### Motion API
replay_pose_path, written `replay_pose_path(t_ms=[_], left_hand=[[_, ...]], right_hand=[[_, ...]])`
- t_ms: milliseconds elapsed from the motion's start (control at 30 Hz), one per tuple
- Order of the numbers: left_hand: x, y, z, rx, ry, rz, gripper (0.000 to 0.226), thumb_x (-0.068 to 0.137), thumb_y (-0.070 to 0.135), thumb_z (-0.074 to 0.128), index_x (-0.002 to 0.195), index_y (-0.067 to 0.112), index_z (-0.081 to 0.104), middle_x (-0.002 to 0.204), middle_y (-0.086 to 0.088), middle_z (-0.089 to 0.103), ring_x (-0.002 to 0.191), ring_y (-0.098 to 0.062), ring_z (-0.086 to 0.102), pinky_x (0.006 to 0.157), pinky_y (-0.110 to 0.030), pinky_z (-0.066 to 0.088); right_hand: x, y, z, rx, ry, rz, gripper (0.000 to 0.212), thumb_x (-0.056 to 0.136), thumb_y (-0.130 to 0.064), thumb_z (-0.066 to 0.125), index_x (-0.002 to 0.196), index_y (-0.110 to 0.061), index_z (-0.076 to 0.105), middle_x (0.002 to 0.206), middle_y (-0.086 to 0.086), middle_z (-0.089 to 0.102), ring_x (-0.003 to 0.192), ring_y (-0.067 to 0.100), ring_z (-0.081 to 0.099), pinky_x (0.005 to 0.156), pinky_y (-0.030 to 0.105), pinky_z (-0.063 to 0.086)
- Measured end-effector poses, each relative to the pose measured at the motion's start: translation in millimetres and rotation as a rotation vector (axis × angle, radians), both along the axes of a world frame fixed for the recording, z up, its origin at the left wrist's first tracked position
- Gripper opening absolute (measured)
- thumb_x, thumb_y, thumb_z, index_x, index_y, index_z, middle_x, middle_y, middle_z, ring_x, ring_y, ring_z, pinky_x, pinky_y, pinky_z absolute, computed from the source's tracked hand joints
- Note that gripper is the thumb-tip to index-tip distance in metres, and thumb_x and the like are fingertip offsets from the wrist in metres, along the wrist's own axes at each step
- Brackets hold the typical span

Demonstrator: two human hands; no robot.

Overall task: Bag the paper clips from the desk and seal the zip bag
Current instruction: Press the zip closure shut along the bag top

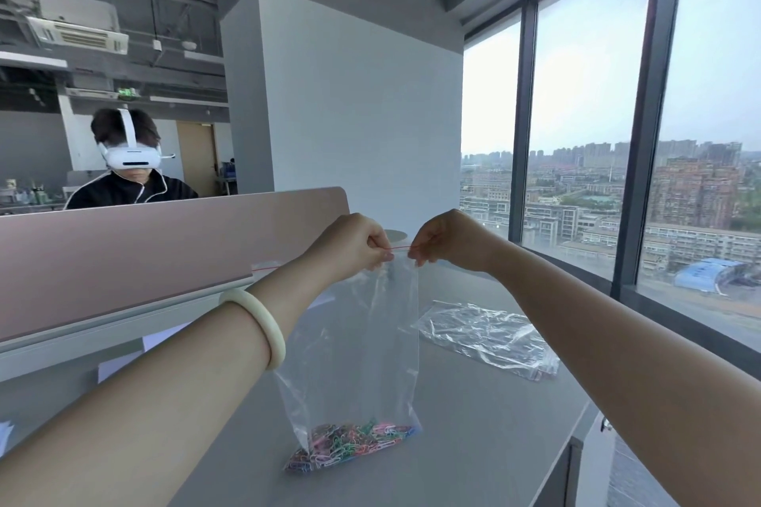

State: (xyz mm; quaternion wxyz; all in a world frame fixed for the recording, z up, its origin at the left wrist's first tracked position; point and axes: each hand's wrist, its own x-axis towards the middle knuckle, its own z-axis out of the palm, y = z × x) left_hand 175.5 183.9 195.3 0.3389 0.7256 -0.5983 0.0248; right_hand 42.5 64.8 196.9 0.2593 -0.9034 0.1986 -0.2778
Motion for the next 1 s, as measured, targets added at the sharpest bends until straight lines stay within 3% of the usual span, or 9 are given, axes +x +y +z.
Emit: replay_pose_path(t_ms=[267, 400, 633, 700, 800, 1000], left_hand=[[1.9, -1.7, -1.4, -0.001, -0.05, 0.006, 0.008, 0.081, 0.013, 0.067, 0.082, 0.005, 0.068, 0.061, 0.005, 0.061, 0.063, -0.018, 0.064, 0.074, -0.028, 0.051], [3.4, 0.0, -1.0, 0.003, -0.049, 0.003, 0.007, 0.081, 0.014, 0.068, 0.079, 0.008, 0.067, 0.061, 0.001, 0.062, 0.066, -0.02, 0.065, 0.071, -0.028, 0.049], [0.3, 0.8, -1.3, 0.003, -0.059, -0.02, 0.008, 0.081, 0.014, 0.068, 0.073, 0.014, 0.065, 0.06, 0.003, 0.06, 0.069, -0.021, 0.067, 0.073, -0.029, 0.051], [0.1, 0.1, -1.7, 0.001, -0.059, -0.016, 0.008, 0.081, 0.016, 0.068, 0.074, 0.015, 0.065, 0.063, 0.0, 0.063, 0.07, -0.021, 0.067, 0.074, -0.03, 0.052], [0.2, -0.9, -2.5, 0.0, -0.064, -0.017, 0.009, 0.08, 0.016, 0.069, 0.072, 0.016, 0.065, 0.062, 0.002, 0.063, 0.066, -0.018, 0.065, 0.07, -0.029, 0.049], [0.6, 0.9, -2.6, -0.003, -0.016, -0.018, 0.008, 0.08, 0.017, 0.071, 0.074, 0.012, 0.067, 0.06, 0.003, 0.06, 0.064, -0.017, 0.063, 0.062, -0.02, 0.045]], right_hand=[[-1.6, 1.5, 1.4, 0.002, 0.012, 0.029, 0.012, 0.075, -0.001, 0.069, 0.085, 0.001, 0.074, 0.088, 0.023, 0.072, 0.077, 0.024, 0.063, 0.087, 0.04, 0.052], [-0.1, 4.6, 0.7, -0.005, -0.012, 0.031, 0.015, 0.074, -0.01, 0.075, 0.086, -0.001, 0.075, 0.092, 0.021, 0.072, 0.079, 0.021, 0.061, 0.087, 0.038, 0.052], [2.3, 9.9, 1.0, -0.05, -0.004, 0.015, 0.013, 0.076, -0.007, 0.072, 0.088, -0.001, 0.075, 0.092, 0.019, 0.073, 0.08, 0.017, 0.061, 0.086, 0.034, 0.051], [3.2, 10.7, 0.7, -0.073, 0.013, 0.004, 0.013, 0.077, -0.007, 0.07, 0.088, -0.001, 0.075, 0.091, 0.018, 0.073, 0.079, 0.016, 0.06, 0.081, 0.03, 0.051], [3.8, 12.3, -0.7, -0.122, 0.037, -0.021, 0.013, 0.079, -0.011, 0.07, 0.088, -0.002, 0.074, 0.09, 0.015, 0.073, 0.075, 0.011, 0.058, 0.06, 0.005, 0.041], [5.2, 11.8, -1.7, -0.144, 0.035, -0.046, 0.013, 0.082, -0.014, 0.068, 0.085, -0.004, 0.074, 0.086, 0.012, 0.074, 0.071, 0.01, 0.056, 0.055, 0.005, 0.037]])
